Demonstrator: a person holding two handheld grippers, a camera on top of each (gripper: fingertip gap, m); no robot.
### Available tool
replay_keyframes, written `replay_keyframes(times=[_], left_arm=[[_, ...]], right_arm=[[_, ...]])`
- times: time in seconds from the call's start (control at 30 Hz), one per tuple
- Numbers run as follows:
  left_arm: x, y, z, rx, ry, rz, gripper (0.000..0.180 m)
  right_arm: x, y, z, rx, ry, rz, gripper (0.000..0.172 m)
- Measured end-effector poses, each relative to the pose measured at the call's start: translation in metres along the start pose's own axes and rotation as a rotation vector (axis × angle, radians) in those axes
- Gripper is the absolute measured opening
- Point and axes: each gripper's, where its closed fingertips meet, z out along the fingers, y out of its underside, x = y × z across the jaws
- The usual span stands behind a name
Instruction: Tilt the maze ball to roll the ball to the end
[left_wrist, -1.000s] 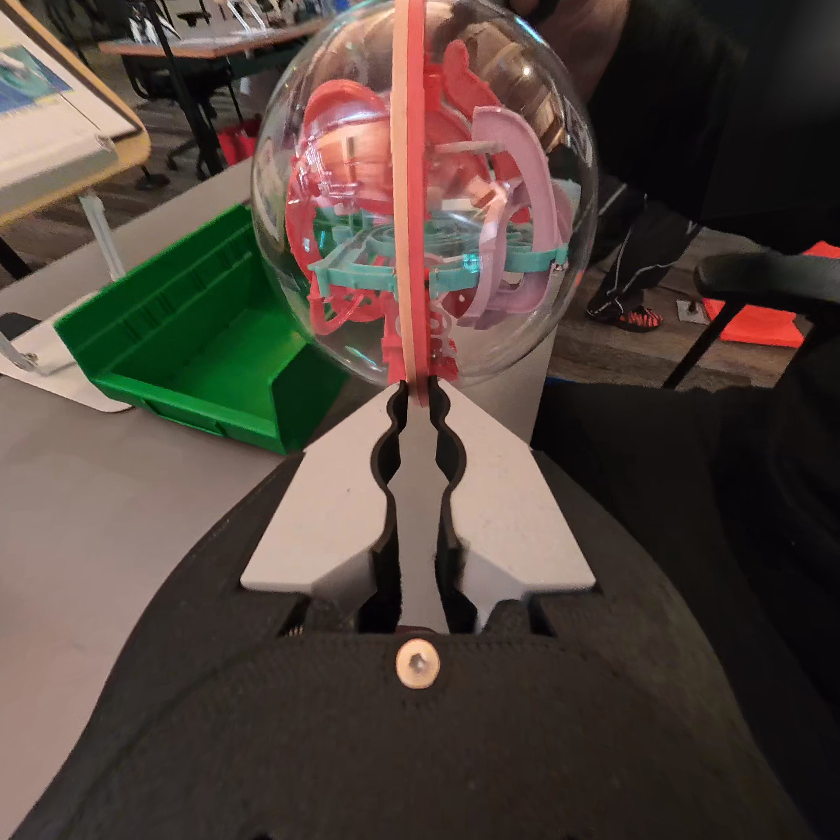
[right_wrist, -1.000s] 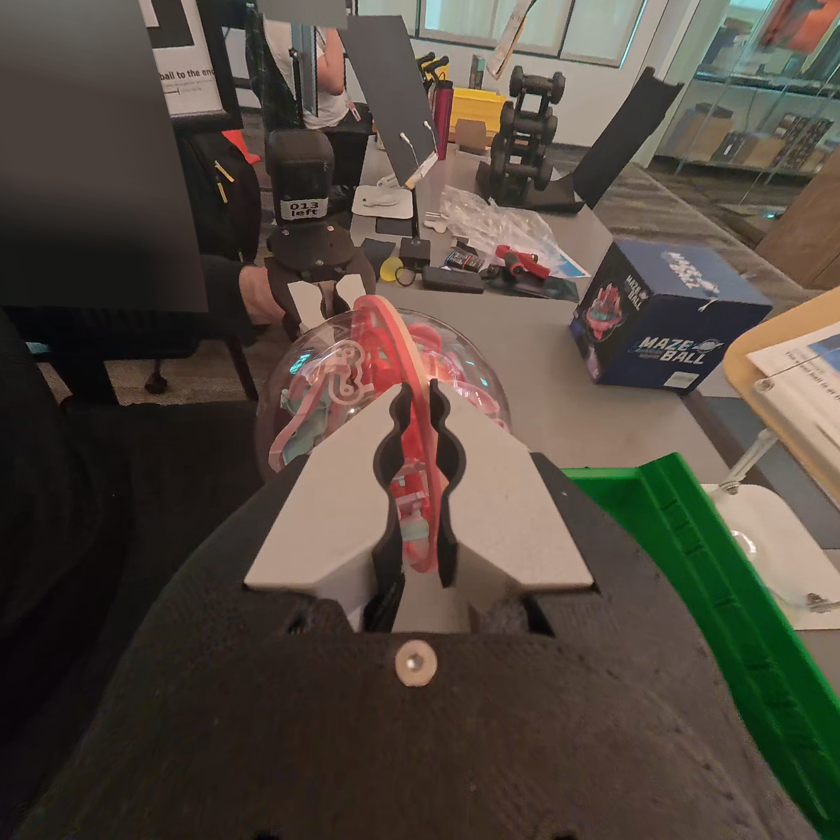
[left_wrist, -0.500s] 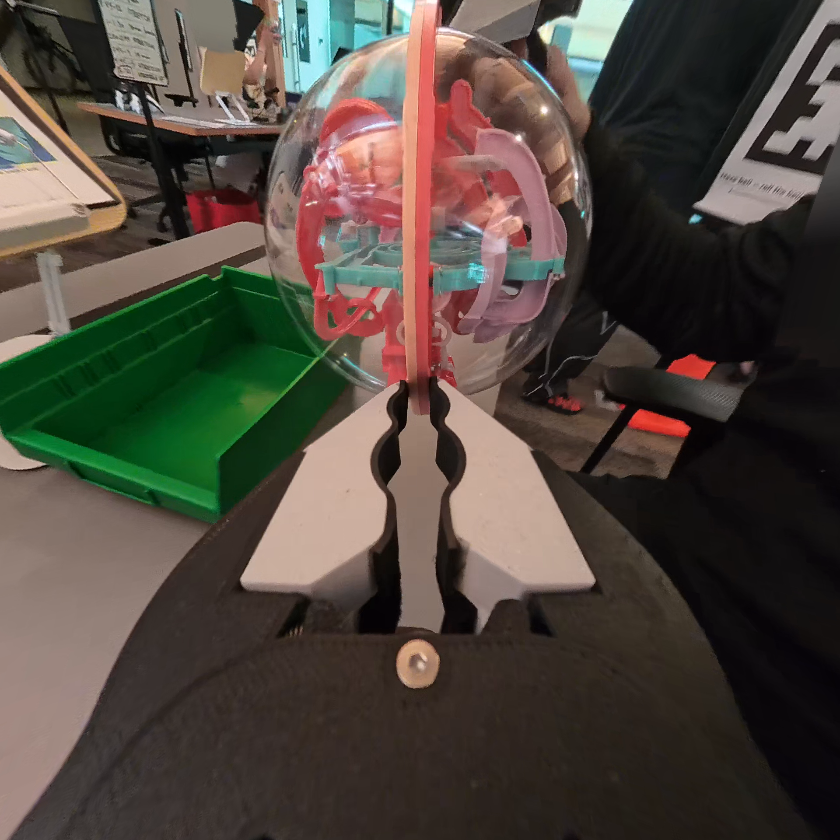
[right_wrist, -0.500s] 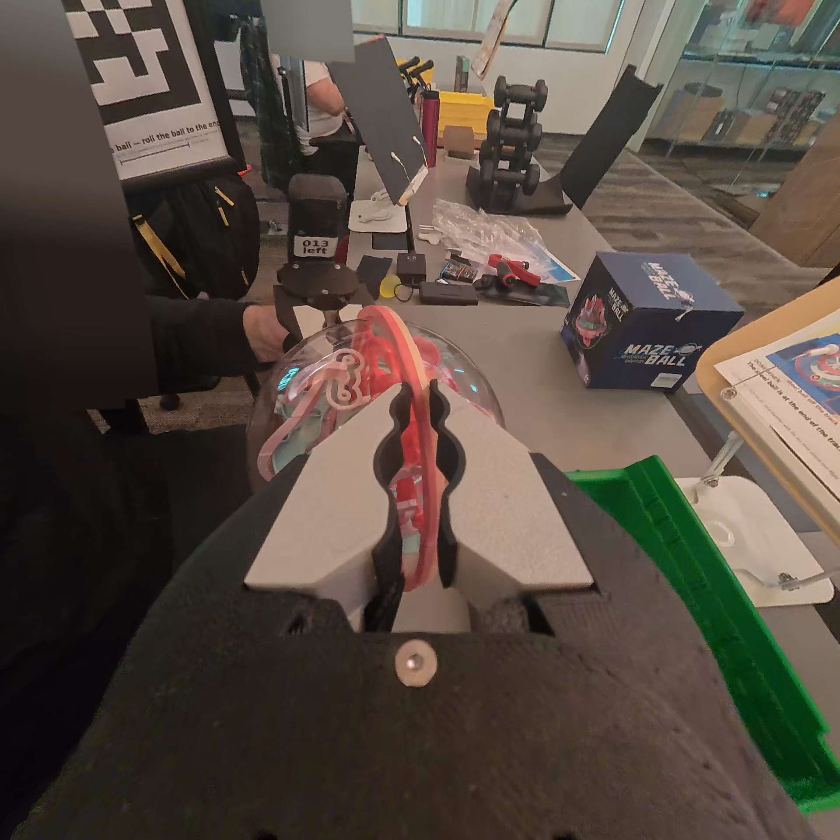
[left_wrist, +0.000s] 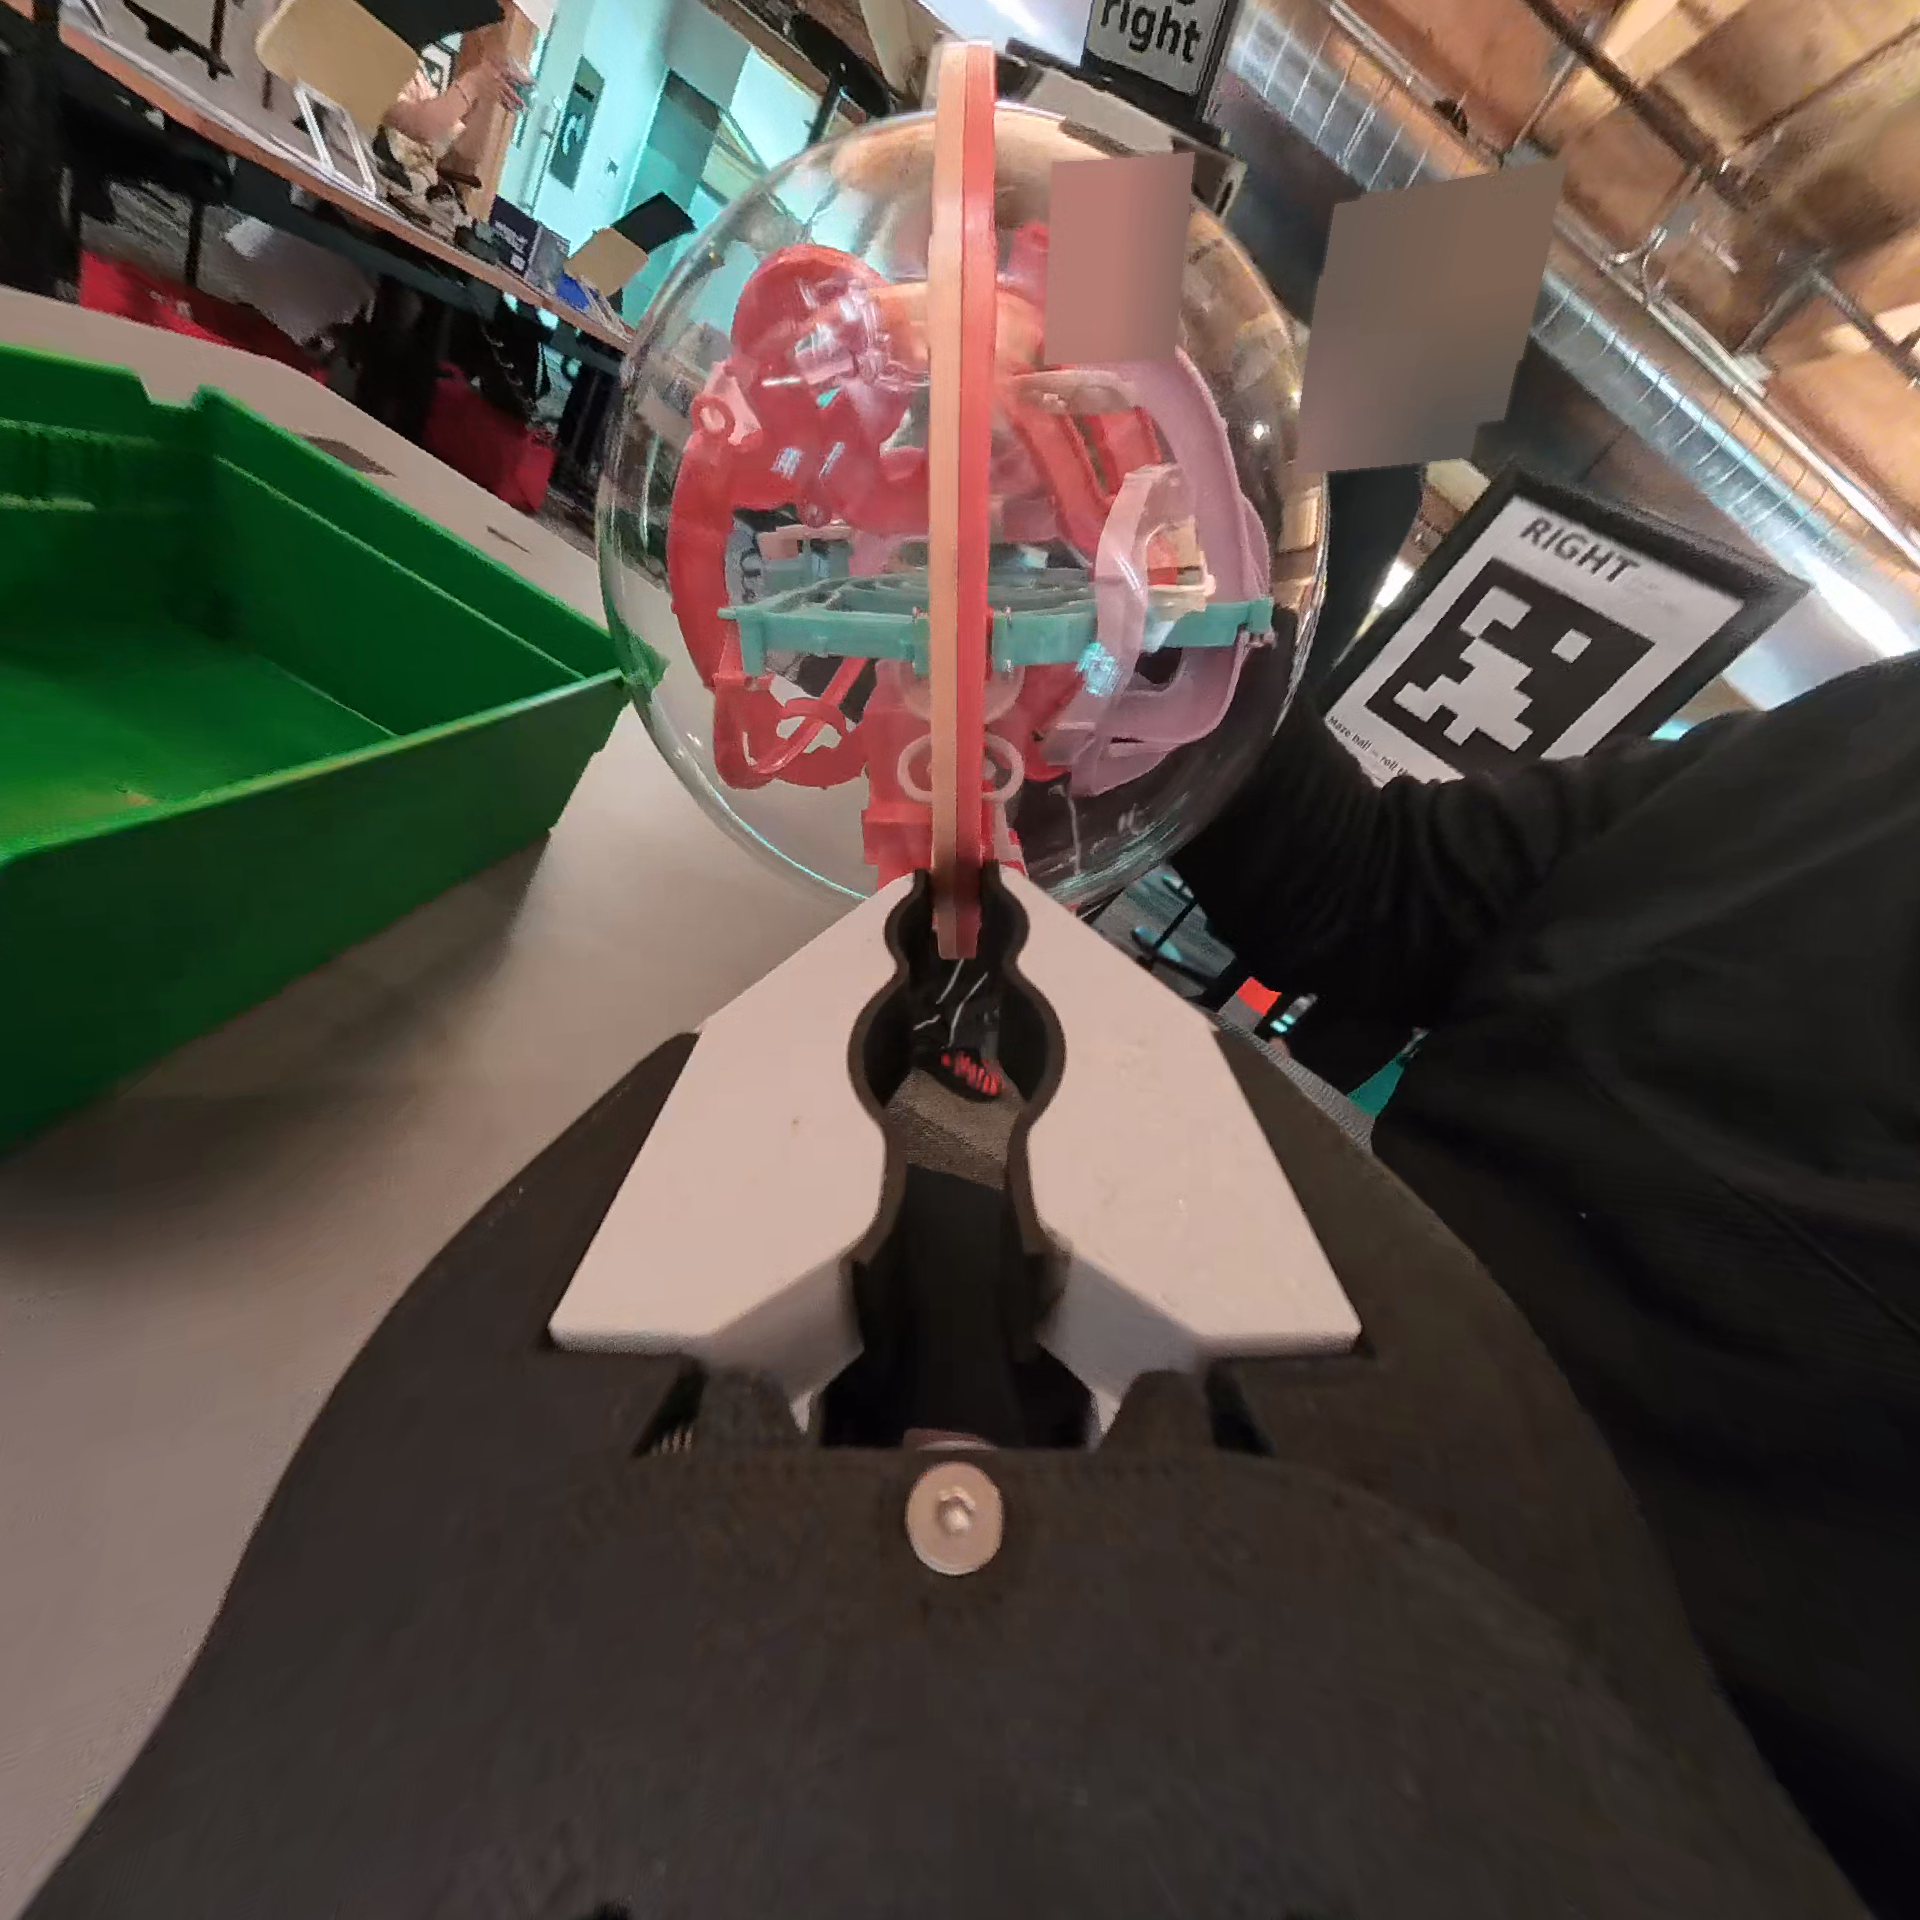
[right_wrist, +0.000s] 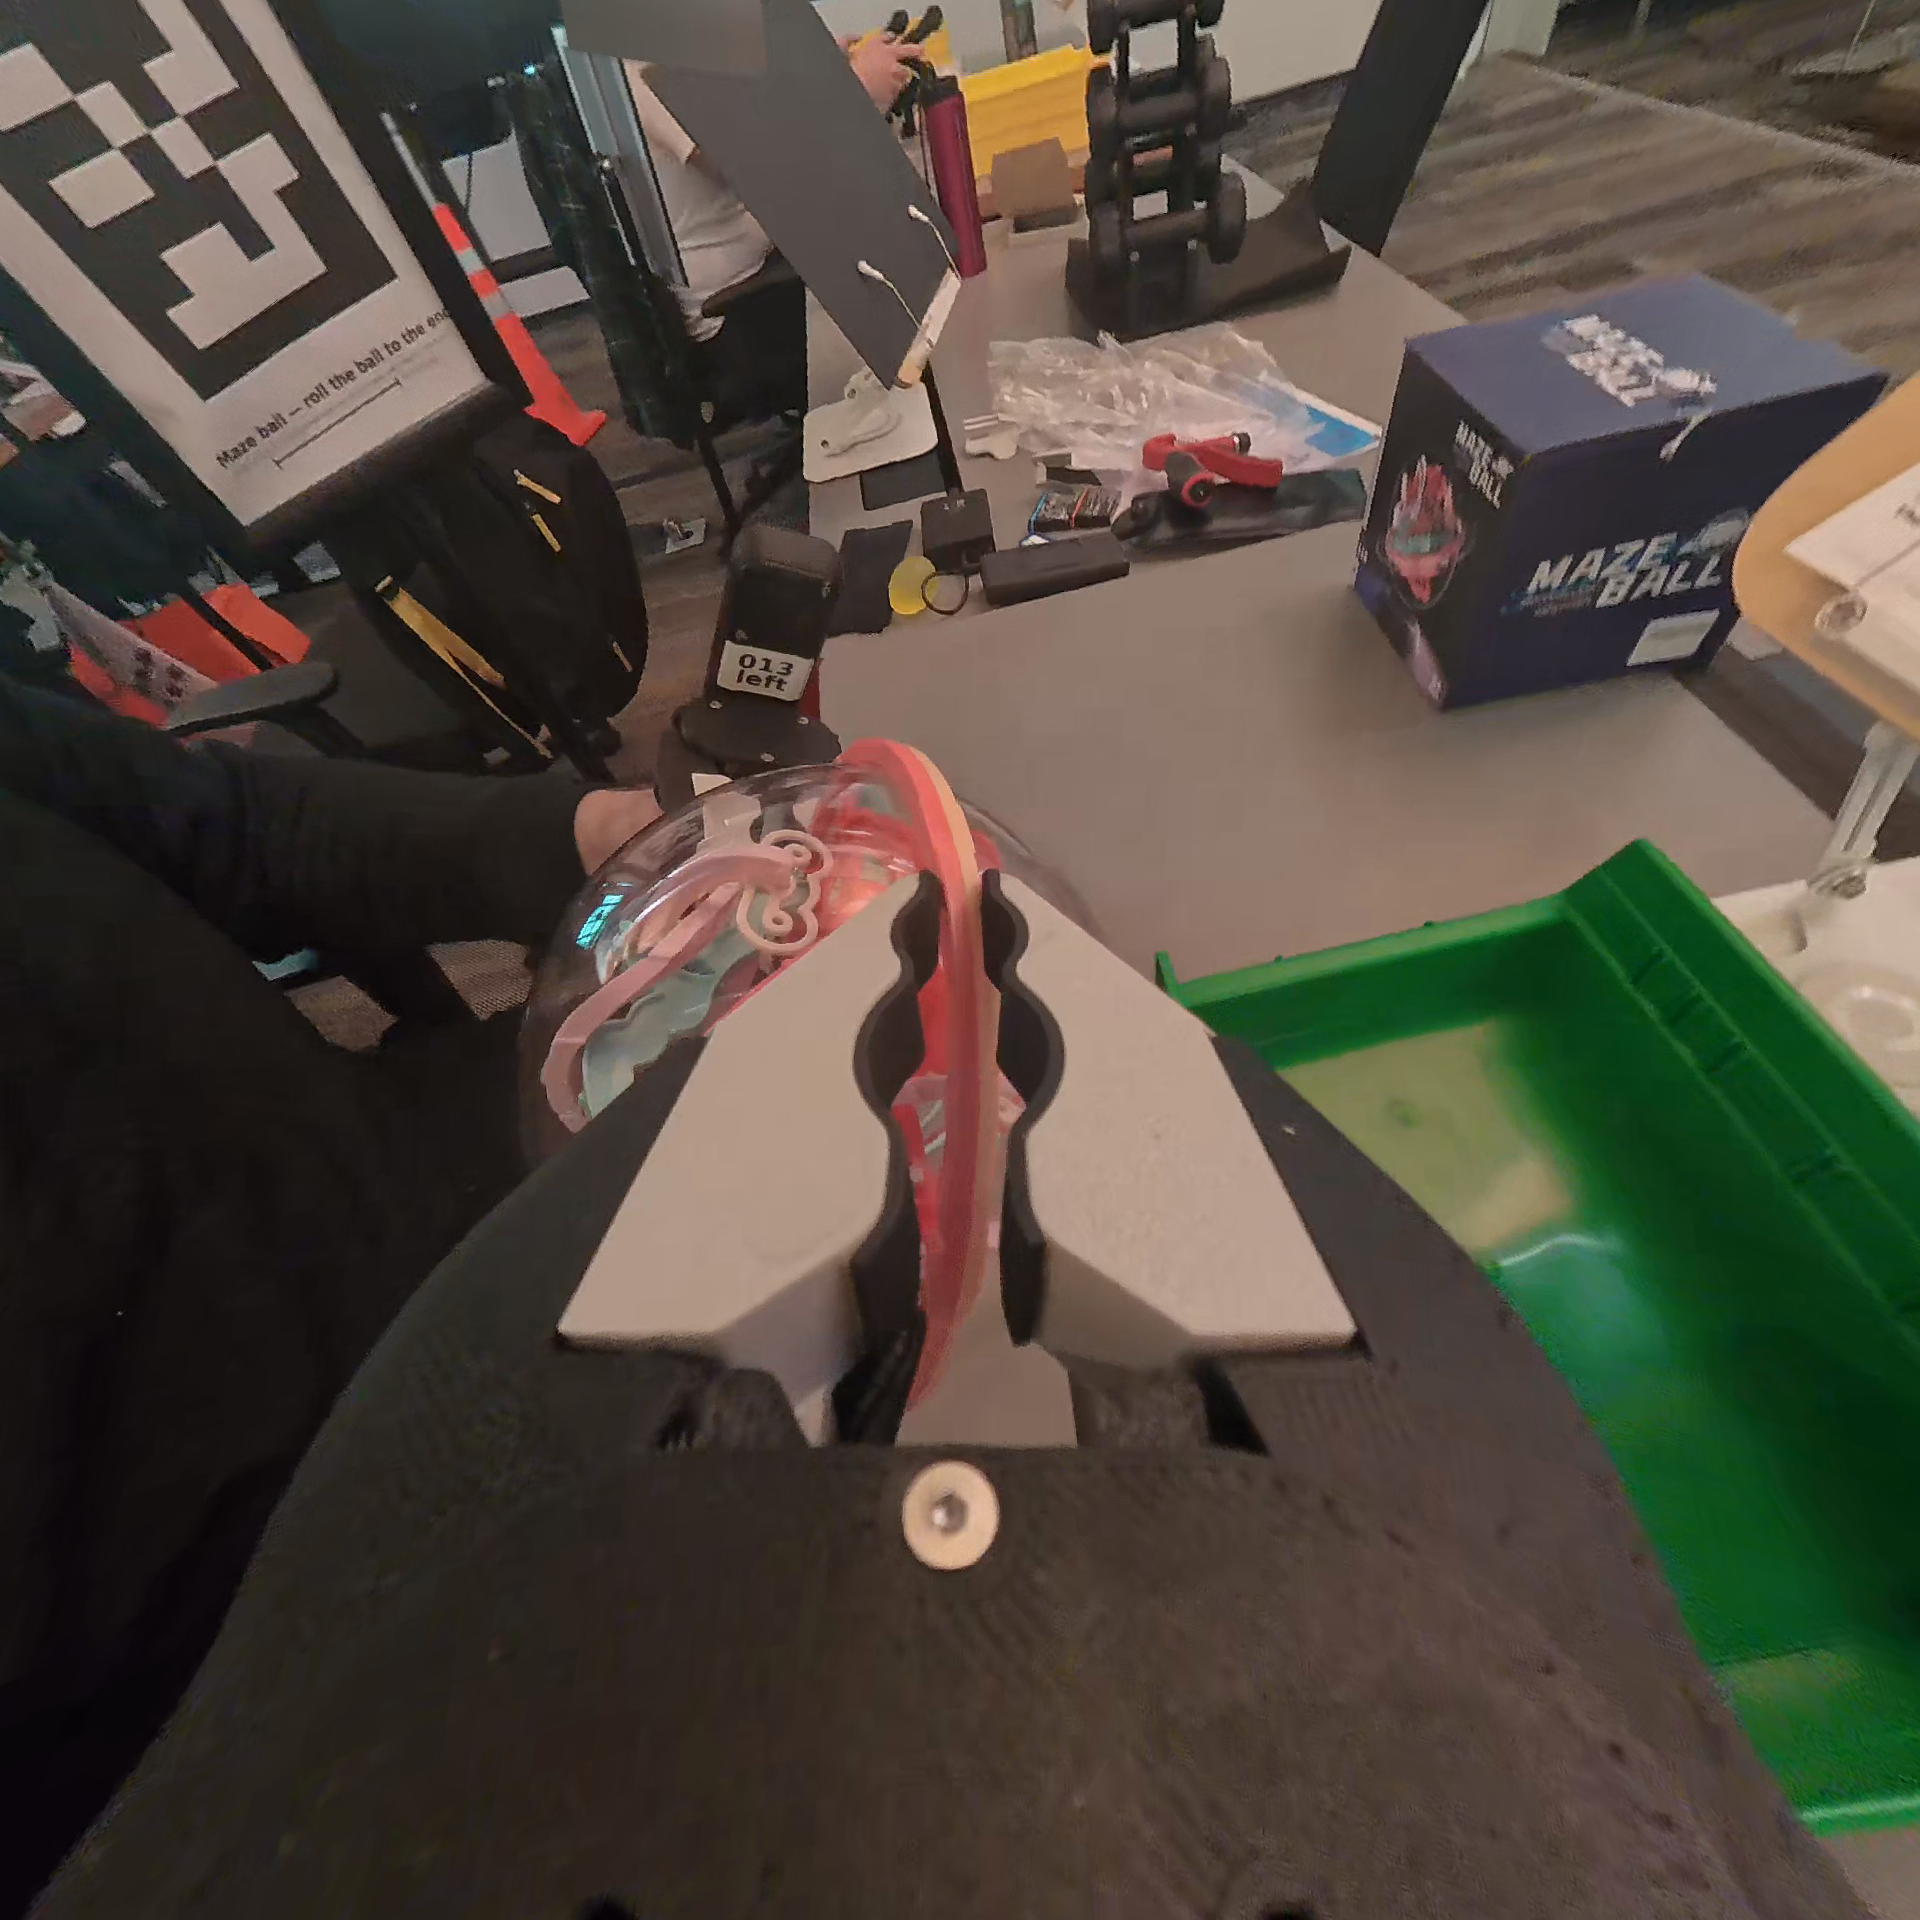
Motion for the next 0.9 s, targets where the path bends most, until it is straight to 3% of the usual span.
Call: replay_keyframes(times=[0.37,0.9], left_arm=[[0.004,0.021,0.016,0.108,0.094,-0.245,0.006],[-0.016,0.067,0.031,0.073,0.060,-0.460,0.006]], right_arm=[[0.027,0.029,0.009,-0.033,-0.015,0.172,0.006],[0.047,0.094,0.011,-0.057,-0.001,0.339,0.006]])
